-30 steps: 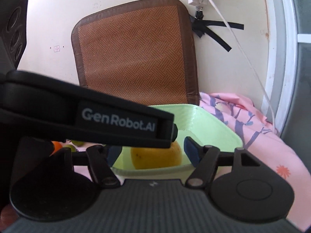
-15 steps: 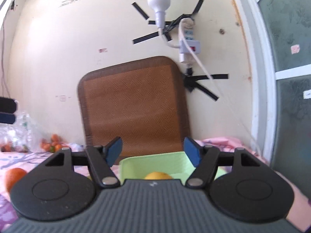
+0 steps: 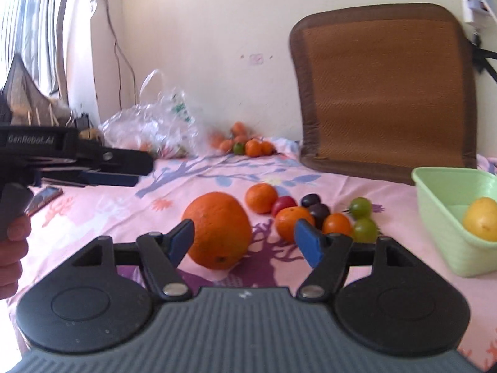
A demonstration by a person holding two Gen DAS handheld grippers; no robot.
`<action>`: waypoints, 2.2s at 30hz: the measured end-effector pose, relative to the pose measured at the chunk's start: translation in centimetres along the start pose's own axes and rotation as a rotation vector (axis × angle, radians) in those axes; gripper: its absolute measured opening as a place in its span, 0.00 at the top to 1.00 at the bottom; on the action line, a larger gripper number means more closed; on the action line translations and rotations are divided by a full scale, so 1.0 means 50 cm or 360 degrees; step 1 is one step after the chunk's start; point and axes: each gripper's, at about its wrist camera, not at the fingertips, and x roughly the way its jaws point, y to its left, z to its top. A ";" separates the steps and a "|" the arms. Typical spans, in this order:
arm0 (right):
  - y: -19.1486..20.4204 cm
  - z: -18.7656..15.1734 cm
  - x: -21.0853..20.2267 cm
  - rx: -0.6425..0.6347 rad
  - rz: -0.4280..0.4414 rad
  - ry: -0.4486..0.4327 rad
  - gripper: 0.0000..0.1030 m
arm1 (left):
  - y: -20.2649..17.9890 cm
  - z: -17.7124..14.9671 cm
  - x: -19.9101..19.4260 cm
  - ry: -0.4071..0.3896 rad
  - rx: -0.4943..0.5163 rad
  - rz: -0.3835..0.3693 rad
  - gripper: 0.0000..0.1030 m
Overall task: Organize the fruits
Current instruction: 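Grasp the large orange with the left tool, then carry the large orange into the green basket and open the left tool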
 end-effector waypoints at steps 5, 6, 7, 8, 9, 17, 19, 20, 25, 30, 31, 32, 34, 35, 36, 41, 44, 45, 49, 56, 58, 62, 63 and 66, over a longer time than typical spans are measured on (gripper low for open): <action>0.011 -0.002 0.035 -0.0028 -0.0005 0.0081 0.27 | -0.010 -0.011 0.067 0.0132 0.0036 -0.0024 0.23; 0.013 -0.002 0.040 -0.0038 -0.0004 0.0093 0.27 | -0.009 -0.014 0.075 0.0152 0.0027 -0.0033 0.23; 0.015 -0.003 0.044 -0.0045 -0.0002 0.0104 0.27 | -0.009 -0.017 0.081 0.0168 0.0018 -0.0042 0.23; 0.016 -0.004 0.049 -0.0053 0.0000 0.0113 0.27 | -0.007 -0.021 0.089 0.0183 0.0007 -0.0047 0.22; 0.017 -0.004 0.055 -0.0062 -0.0001 0.0123 0.27 | -0.006 -0.023 0.094 0.0198 0.0001 -0.0046 0.22; 0.027 -0.008 0.076 -0.0131 -0.0030 0.0171 0.39 | -0.040 -0.037 0.094 0.0208 0.0024 -0.0046 0.33; 0.017 -0.014 0.055 -0.0131 -0.0048 0.0146 0.39 | -0.063 -0.042 0.091 0.0210 0.0030 -0.0081 0.33; 0.010 -0.018 0.042 -0.0132 -0.0062 0.0129 0.39 | -0.074 -0.045 0.092 0.0216 0.0029 -0.0102 0.33; -0.024 -0.043 -0.029 -0.0125 -0.0210 0.0086 0.39 | -0.152 -0.063 0.117 0.0266 0.0093 -0.0226 0.34; -0.072 -0.067 -0.100 -0.0061 -0.0373 0.0055 0.39 | -0.246 -0.081 0.158 0.0329 0.0204 -0.0327 0.34; -0.082 -0.072 -0.112 -0.0046 -0.0400 0.0049 0.39 | -0.264 -0.085 0.167 0.0345 0.0227 -0.0341 0.34; -0.092 -0.077 -0.122 -0.0032 -0.0425 0.0045 0.39 | -0.280 -0.089 0.176 0.0362 0.0246 -0.0352 0.34; -0.115 -0.086 -0.140 0.0009 -0.0477 0.0041 0.39 | -0.310 -0.086 0.193 0.0385 0.0276 -0.0375 0.34; -0.124 -0.089 -0.148 0.0024 -0.0497 0.0032 0.39 | -0.327 -0.079 0.203 0.0386 0.0292 -0.0392 0.34; -0.137 -0.090 -0.159 0.0032 -0.0525 0.0009 0.39 | -0.345 -0.070 0.210 0.0379 0.0313 -0.0410 0.34; -0.202 -0.053 -0.177 0.0003 -0.0675 -0.0156 0.39 | -0.447 -0.004 0.280 0.0300 0.0395 -0.0475 0.34; -0.264 -0.021 -0.177 0.0009 -0.0751 -0.0233 0.39 | -0.497 0.024 0.337 0.0270 0.0430 -0.0493 0.34; -0.286 -0.013 -0.175 0.0018 -0.0766 -0.0248 0.39 | -0.509 0.030 0.358 0.0271 0.0437 -0.0494 0.34; -0.353 0.003 -0.153 0.0030 -0.0807 -0.0237 0.39 | -0.527 0.038 0.447 0.0331 0.0409 -0.0481 0.34; -0.416 -0.014 -0.112 0.0047 -0.0789 -0.0136 0.39 | -0.522 0.024 0.522 0.0406 0.0361 -0.0405 0.36; -0.422 -0.018 -0.108 0.0079 -0.0776 -0.0128 0.38 | -0.521 0.021 0.535 0.0432 0.0349 -0.0385 0.36; -0.422 -0.026 -0.106 0.0068 -0.0796 -0.0134 0.30 | -0.519 0.020 0.532 0.0439 0.0318 -0.0435 0.36; -0.425 -0.025 -0.106 0.0059 -0.0804 -0.0152 0.30 | -0.521 0.021 0.522 0.0423 0.0329 -0.0443 0.36; -0.425 -0.027 -0.109 0.0066 -0.0820 -0.0168 0.30 | -0.512 0.042 0.464 0.0338 0.0313 -0.0490 0.36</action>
